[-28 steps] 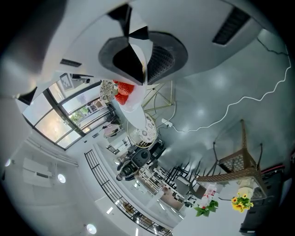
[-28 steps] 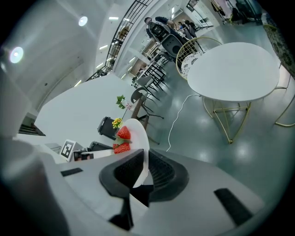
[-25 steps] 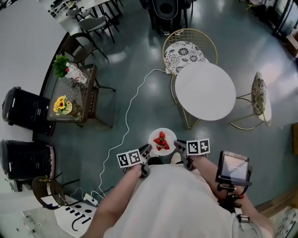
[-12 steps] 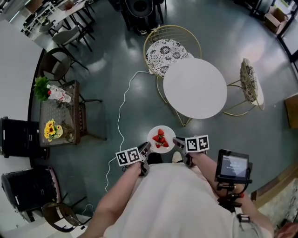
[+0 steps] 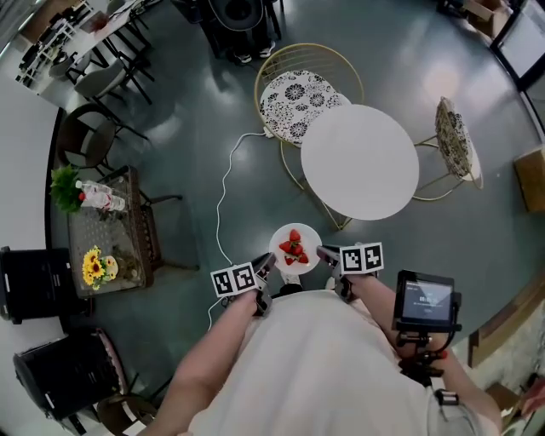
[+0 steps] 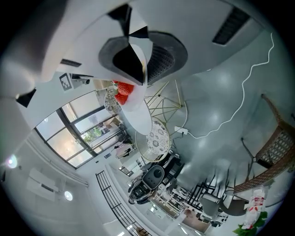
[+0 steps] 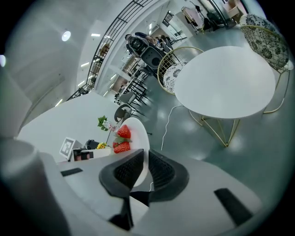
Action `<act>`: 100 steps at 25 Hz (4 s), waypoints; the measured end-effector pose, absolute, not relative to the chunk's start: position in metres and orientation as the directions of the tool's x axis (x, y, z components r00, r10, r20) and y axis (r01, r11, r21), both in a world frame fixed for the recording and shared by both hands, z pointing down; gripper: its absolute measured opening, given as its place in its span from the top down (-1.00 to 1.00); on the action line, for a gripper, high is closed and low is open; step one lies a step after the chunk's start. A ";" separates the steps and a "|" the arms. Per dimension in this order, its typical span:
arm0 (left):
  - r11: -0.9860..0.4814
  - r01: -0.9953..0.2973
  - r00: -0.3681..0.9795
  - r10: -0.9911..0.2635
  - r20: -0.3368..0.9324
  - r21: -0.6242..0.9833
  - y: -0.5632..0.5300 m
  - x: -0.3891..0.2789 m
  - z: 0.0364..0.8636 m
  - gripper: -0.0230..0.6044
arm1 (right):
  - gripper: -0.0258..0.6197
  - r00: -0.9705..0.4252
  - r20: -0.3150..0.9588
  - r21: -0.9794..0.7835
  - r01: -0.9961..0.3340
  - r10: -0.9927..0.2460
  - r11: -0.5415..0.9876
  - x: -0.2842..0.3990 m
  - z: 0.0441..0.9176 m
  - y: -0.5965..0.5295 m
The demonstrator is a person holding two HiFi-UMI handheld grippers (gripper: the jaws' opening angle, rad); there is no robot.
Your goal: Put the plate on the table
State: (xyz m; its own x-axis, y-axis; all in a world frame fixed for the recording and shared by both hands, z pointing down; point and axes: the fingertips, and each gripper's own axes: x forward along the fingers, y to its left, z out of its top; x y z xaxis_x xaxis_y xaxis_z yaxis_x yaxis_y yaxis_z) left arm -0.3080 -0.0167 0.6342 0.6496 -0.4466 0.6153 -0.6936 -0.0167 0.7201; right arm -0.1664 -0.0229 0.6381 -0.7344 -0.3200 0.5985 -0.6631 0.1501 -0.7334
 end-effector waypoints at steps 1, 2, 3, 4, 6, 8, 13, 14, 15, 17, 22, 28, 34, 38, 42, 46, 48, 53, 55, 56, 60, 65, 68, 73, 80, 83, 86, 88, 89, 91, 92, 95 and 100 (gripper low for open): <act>-0.024 -0.690 0.656 -0.442 0.611 0.723 -0.020 -0.310 0.634 0.80 | 0.83 -0.729 0.601 -0.730 -0.668 -0.328 0.145 -0.168 0.637 -0.026; -0.031 -0.686 0.663 -0.438 0.607 0.727 -0.024 -0.311 0.633 0.80 | 0.83 -0.722 0.605 -0.726 -0.673 -0.336 0.140 -0.170 0.637 -0.028; -0.037 -0.681 0.670 -0.434 0.603 0.731 -0.027 -0.313 0.633 0.81 | 0.83 -0.716 0.608 -0.722 -0.678 -0.344 0.136 -0.171 0.636 -0.030; -0.043 -0.677 0.677 -0.430 0.598 0.735 -0.030 -0.314 0.633 0.81 | 0.82 -0.710 0.610 -0.718 -0.683 -0.352 0.131 -0.173 0.635 -0.033; -0.059 -0.668 0.690 -0.422 0.588 0.742 -0.037 -0.317 0.632 0.81 | 0.82 -0.696 0.614 -0.711 -0.693 -0.372 0.124 -0.176 0.633 -0.039; -0.078 -0.659 0.704 -0.411 0.578 0.748 -0.044 -0.320 0.630 0.81 | 0.83 -0.682 0.616 -0.703 -0.701 -0.395 0.114 -0.179 0.631 -0.045; -0.139 -0.648 0.733 -0.380 0.564 0.749 -0.063 -0.321 0.628 0.81 | 0.83 -0.654 0.610 -0.697 -0.711 -0.447 0.090 -0.180 0.627 -0.054; -0.151 -0.647 0.737 -0.375 0.563 0.747 -0.069 -0.320 0.628 0.81 | 0.83 -0.650 0.607 -0.698 -0.711 -0.456 0.084 -0.179 0.627 -0.057; -0.160 -0.646 0.741 -0.369 0.561 0.747 -0.074 -0.319 0.627 0.81 | 0.83 -0.646 0.606 -0.699 -0.711 -0.465 0.078 -0.178 0.626 -0.060; -0.174 -0.639 0.750 -0.358 0.557 0.749 -0.078 -0.320 0.624 0.81 | 0.83 -0.633 0.605 -0.695 -0.715 -0.482 0.067 -0.180 0.623 -0.061; -0.189 -0.626 0.767 -0.324 0.554 0.757 -0.089 -0.309 0.632 0.81 | 0.83 -0.607 0.610 -0.690 -0.723 -0.509 0.035 -0.168 0.627 -0.068; -0.220 -0.630 0.772 -0.280 0.571 0.744 -0.103 -0.292 0.635 0.81 | 0.83 -0.585 0.603 -0.706 -0.708 -0.542 -0.020 -0.154 0.635 -0.073; -0.233 -0.641 0.764 -0.279 0.581 0.731 -0.132 -0.285 0.634 0.81 | 0.83 -0.588 0.585 -0.718 -0.696 -0.558 -0.019 -0.146 0.636 -0.101; -0.248 -0.639 0.767 -0.272 0.581 0.728 -0.144 -0.280 0.628 0.81 | 0.83 -0.581 0.584 -0.719 -0.695 -0.566 -0.028 -0.142 0.631 -0.110; -0.262 -0.633 0.773 -0.252 0.582 0.728 -0.149 -0.277 0.623 0.81 | 0.83 -0.566 0.591 -0.716 -0.696 -0.576 -0.051 -0.139 0.629 -0.112; -0.275 -0.631 0.776 -0.222 0.590 0.726 -0.152 -0.273 0.623 0.81 | 0.83 -0.553 0.594 -0.717 -0.694 -0.583 -0.072 -0.136 0.628 -0.113; -0.284 -0.630 0.776 -0.207 0.595 0.723 -0.156 -0.268 0.624 0.81 | 0.82 -0.549 0.595 -0.720 -0.688 -0.587 -0.087 -0.133 0.629 -0.113; -0.291 -0.631 0.774 -0.165 0.612 0.719 -0.172 -0.243 0.634 0.81 | 0.82 -0.538 0.609 -0.723 -0.678 -0.583 -0.129 -0.109 0.640 -0.125; -0.289 -0.633 0.771 -0.150 0.619 0.718 -0.184 -0.226 0.642 0.81 | 0.83 -0.535 0.617 -0.722 -0.677 -0.577 -0.143 -0.093 0.649 -0.136; -0.288 -0.634 0.770 -0.144 0.622 0.718 -0.189 -0.220 0.645 0.81 | 0.83 -0.534 0.621 -0.721 -0.677 -0.574 -0.150 -0.087 0.651 -0.140; -0.290 -0.638 0.764 -0.123 0.634 0.713 -0.200 -0.207 0.654 0.81 | 0.82 -0.523 0.636 -0.713 -0.679 -0.567 -0.173 -0.075 0.659 -0.148; -0.283 -0.647 0.755 -0.113 0.646 0.708 -0.216 -0.191 0.664 0.81 | 0.82 -0.518 0.648 -0.709 -0.679 -0.559 -0.192 -0.059 0.668 -0.163; -0.282 -0.656 0.747 -0.108 0.656 0.701 -0.230 -0.178 0.674 0.81 | 0.82 -0.526 0.651 -0.711 -0.676 -0.547 -0.195 -0.047 0.678 -0.178; -0.279 -0.676 0.728 -0.109 0.677 0.682 -0.249 -0.162 0.688 0.81 | 0.83 -0.544 0.651 -0.720 -0.664 -0.529 -0.203 -0.030 0.695 -0.197; -0.271 -0.690 0.713 -0.094 0.695 0.671 -0.265 -0.148 0.703 0.81 | 0.82 -0.560 0.653 -0.725 -0.657 -0.510 -0.208 -0.016 0.709 -0.214; -0.275 -0.687 0.714 -0.082 0.695 0.673 -0.264 -0.146 0.704 0.81 | 0.83 -0.554 0.659 -0.723 -0.653 -0.509 -0.225 -0.015 0.709 -0.211; -0.293 -0.680 0.715 -0.066 0.696 0.672 -0.268 -0.138 0.706 0.81 | 0.83 -0.540 0.665 -0.717 -0.653 -0.515 -0.241 -0.009 0.709 -0.210; -0.305 -0.673 0.718 -0.055 0.694 0.674 -0.270 -0.131 0.706 0.81 | 0.83 -0.530 0.669 -0.714 -0.652 -0.522 -0.253 -0.003 0.708 -0.211; -0.310 -0.670 0.720 -0.050 0.692 0.675 -0.271 -0.128 0.706 0.81 | 0.83 -0.524 0.671 -0.713 -0.652 -0.525 -0.260 0.000 0.707 -0.211; -0.321 -0.663 0.723 -0.041 0.690 0.676 -0.273 -0.122 0.706 0.81 | 0.82 -0.513 0.675 -0.709 -0.651 -0.531 -0.271 0.006 0.707 -0.210; -0.328 -0.661 0.723 -0.038 0.690 0.675 -0.274 -0.119 0.706 0.81 | 0.83 -0.508 0.675 -0.707 -0.652 -0.535 -0.274 0.008 0.708 -0.210; -0.349 -0.657 0.720 -0.029 0.693 0.668 -0.284 -0.112 0.707 0.81 | 0.83 -0.496 0.670 -0.709 -0.650 -0.552 -0.275 0.014 0.708 -0.220; -0.355 -0.646 0.723 -0.002 0.691 0.676 -0.287 -0.099 0.709 0.81 | 0.83 -0.479 0.676 -0.705 -0.641 -0.560 -0.304 0.023 0.708 -0.217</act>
